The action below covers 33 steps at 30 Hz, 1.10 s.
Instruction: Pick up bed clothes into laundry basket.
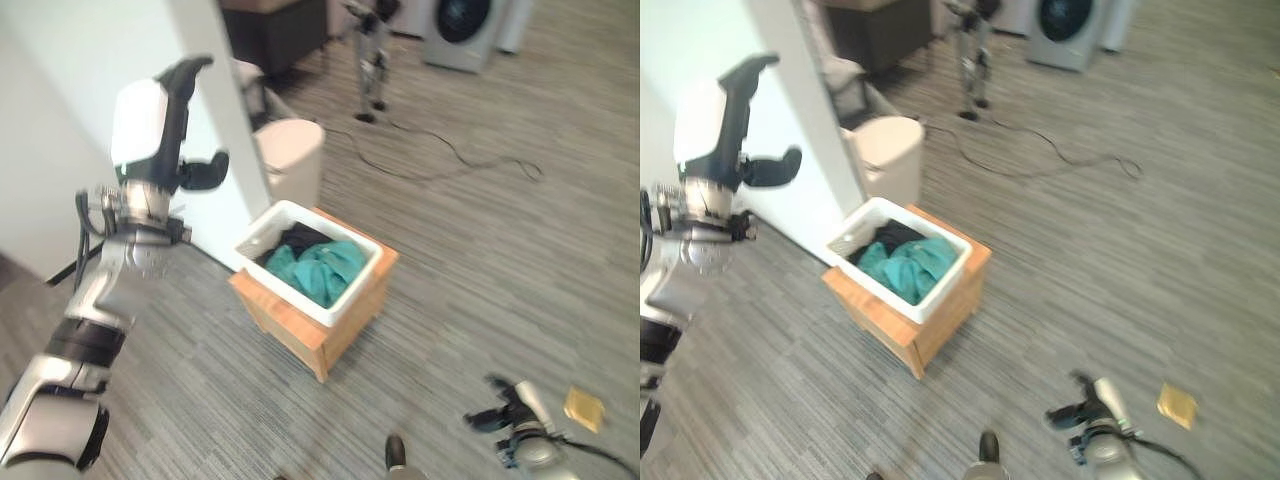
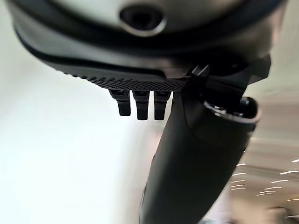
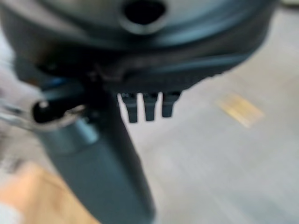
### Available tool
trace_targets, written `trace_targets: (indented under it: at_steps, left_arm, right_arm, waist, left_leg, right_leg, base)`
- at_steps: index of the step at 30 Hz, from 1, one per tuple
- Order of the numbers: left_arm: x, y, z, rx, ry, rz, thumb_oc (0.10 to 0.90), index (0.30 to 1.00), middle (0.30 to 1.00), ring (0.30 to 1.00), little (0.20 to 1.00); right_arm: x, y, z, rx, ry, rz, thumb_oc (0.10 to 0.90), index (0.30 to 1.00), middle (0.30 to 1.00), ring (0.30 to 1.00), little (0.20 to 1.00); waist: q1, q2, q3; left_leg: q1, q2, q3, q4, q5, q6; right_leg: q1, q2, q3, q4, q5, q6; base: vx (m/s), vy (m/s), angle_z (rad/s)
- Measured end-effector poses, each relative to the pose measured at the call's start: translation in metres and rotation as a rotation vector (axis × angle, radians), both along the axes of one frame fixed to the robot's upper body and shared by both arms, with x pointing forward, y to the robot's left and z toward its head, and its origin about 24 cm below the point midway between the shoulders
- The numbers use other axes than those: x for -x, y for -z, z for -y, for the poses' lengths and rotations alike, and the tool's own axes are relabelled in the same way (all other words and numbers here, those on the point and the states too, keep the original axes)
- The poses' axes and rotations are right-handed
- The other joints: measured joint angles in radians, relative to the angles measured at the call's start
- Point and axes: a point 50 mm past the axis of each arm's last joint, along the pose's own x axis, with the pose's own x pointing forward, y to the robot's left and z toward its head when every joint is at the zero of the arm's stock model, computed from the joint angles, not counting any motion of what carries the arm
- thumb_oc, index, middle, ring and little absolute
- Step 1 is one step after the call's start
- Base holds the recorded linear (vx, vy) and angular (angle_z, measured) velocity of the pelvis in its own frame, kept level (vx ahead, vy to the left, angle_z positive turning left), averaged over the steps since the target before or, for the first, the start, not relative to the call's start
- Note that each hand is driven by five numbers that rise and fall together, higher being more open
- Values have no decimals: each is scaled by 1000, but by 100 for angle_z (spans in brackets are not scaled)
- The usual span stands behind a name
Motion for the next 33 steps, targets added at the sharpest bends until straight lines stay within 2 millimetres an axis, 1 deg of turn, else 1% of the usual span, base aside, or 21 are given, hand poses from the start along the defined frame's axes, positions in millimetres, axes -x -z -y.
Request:
trace_targets:
  at_steps: [2,3,5,7,10,12,14,15,16,17,18,20,21,22,23,24,25,28,29,30,33]
  left_arm:
    - [39,41,-53,108,-229,-136,800,900,900,900,900]
    - [99,74,-95,244,-488,-195,800,900,900,900,900]
    - [153,96,-108,405,-686,-137,800,900,900,900,900]
    - [186,124,-102,547,-782,-118,800,900,900,900,900]
    - [158,178,-56,853,-681,-207,800,900,900,900,900]
    - [131,191,-25,988,-561,-228,800,900,900,900,900]
    - [145,200,-24,1053,-629,-207,800,900,900,900,900]
    - [148,202,-22,1060,-627,-220,800,900,900,900,900]
    - [150,206,-17,1058,-605,-247,800,900,900,900,900]
    - [135,204,-6,1066,-525,-255,800,900,900,900,900]
    - [135,201,-6,1067,-504,-246,800,900,900,900,900]
    - [120,189,-3,1067,-424,-204,800,900,900,900,900]
    - [107,184,4,1078,-367,-198,800,900,900,900,900]
    - [107,184,4,1078,-367,-198,800,900,900,900,900]
    - [93,162,3,1034,-278,-145,800,900,900,900,900]
    - [89,158,2,1022,-264,-129,800,900,900,900,900]
    - [83,154,2,1020,-245,-121,800,900,900,900,900]
    - [30,121,49,1012,93,-123,800,900,900,900,900]
    - [26,115,62,994,181,-138,800,900,900,900,900]
    - [25,107,79,994,305,-142,800,900,900,900,900]
    - [30,116,78,1031,299,-177,800,900,900,900,900]
  right_arm:
    - [-21,-101,9,145,-33,307,800,900,900,900,900]
    - [-30,-173,-37,198,-205,697,800,900,900,900,900]
    - [-15,-193,-101,182,-467,970,800,900,900,900,900]
    - [-17,-181,-161,6,-650,1081,800,900,900,900,900]
    - [-41,-140,-223,-169,-888,909,800,900,900,900,900]
    - [-67,-109,-220,-92,-901,651,800,900,900,900,900]
    - [-58,-79,-214,-127,-854,527,800,900,900,900,900]
    - [-54,-71,-207,-121,-837,492,800,900,900,900,900]
    - [-50,-67,-197,-109,-811,467,800,900,900,900,900]
    - [-44,-58,-183,-110,-747,435,800,900,900,900,900]
    - [-45,-58,-183,-118,-748,439,800,900,900,900,900]
    - [-42,-60,-181,-121,-734,457,800,900,900,900,900]
    - [-48,-59,-179,-133,-692,472,800,900,900,900,900]
    - [-48,-59,-179,-133,-692,472,800,900,900,900,900]
    - [-49,-57,-185,-151,-696,480,800,900,900,900,900]
    - [-51,-60,-187,-142,-713,488,800,900,900,900,900]
    - [-51,-60,-187,-143,-719,491,800,900,900,900,900]
    - [-37,-46,-152,-155,-531,501,800,900,900,900,900]
    - [-35,-37,-146,-158,-486,458,800,900,900,900,900]
    - [-27,-19,-142,-192,-449,390,800,900,900,900,900]
    - [-28,-6,-147,-229,-456,325,800,900,900,900,900]
  waist:
    - [39,-8,-9]
    - [62,-28,-27]
    - [113,-66,-37]
    - [155,-96,-53]
    - [208,-106,-43]
    - [307,-140,51]
    - [246,-184,93]
    - [203,-169,90]
    - [191,-155,97]
    - [139,-167,98]
    - [182,-152,104]
    - [136,-170,96]
    - [133,-164,112]
    - [133,-164,112]
    - [126,-149,119]
    - [129,-153,118]
    - [134,-148,122]
    - [25,-51,156]
    - [-10,-52,157]
    - [-62,-52,154]
    - [4,-83,160]
  left_leg:
    - [12,10,-15,0,10,-6]
    - [23,26,-9,6,18,-10]
    - [24,34,-22,10,31,-25]
    - [20,32,-35,31,26,-17]
    - [-94,-2,-116,20,100,-14]
    - [-141,45,86,101,17,83]
    - [-119,181,388,326,-84,29]
    - [-87,218,426,307,-57,11]
    - [-51,230,447,288,-29,70]
    - [-58,179,422,270,7,26]
    - [-75,154,392,258,-7,44]
    - [-159,132,330,305,-21,71]
    - [-172,107,282,332,-36,105]
    - [-172,107,282,332,-36,105]
    - [-128,60,234,227,-31,125]
    - [-114,43,229,205,-31,124]
    - [-110,22,195,192,-35,131]
    - [-138,4,-185,78,36,149]
    - [-133,-9,-181,48,53,149]
    - [-186,-21,-302,67,45,132]
    - [-173,-55,-277,153,-13,64]
  right_leg:
    - [23,7,-17,1,-12,-7]
    - [24,29,-8,0,-17,-5]
    - [42,37,-11,2,-30,-14]
    - [54,39,-17,1,-41,-5]
    - [85,7,-199,0,-60,-9]
    - [88,-35,-291,11,-82,-25]
    - [181,-96,-501,11,-47,2]
    - [222,-100,-530,18,-45,-1]
    - [274,-134,-540,58,-63,14]
    - [309,-194,-590,129,-61,13]
    - [281,-190,-565,156,-76,14]
    - [312,-181,-614,168,27,-73]
    - [292,-271,-583,390,88,-78]
    - [292,-271,-583,390,88,-78]
    - [170,-276,-395,568,-85,79]
    - [135,-287,-388,565,-121,108]
    - [79,-270,-341,553,-156,100]
    - [-51,66,206,318,-295,-24]
    - [-68,69,231,254,-268,-32]
    - [-94,144,493,171,-184,-18]
    - [-37,137,477,159,-155,-61]
  base:
    - [-9,14,16]
    - [-160,72,-6]
    - [-292,28,-2]
    - [-365,-32,30]
    - [-267,27,208]
    - [-362,113,263]
    - [-252,160,248]
    - [-148,141,270]
    - [112,506,297]
    - [170,433,234]
    - [246,619,218]
    - [77,265,180]
    - [-3,127,157]
    - [70,161,211]
    - [175,136,148]
    - [175,121,162]
    - [215,170,93]
    - [275,78,346]
    - [439,-89,423]
    - [236,-67,415]
    - [169,-112,138]
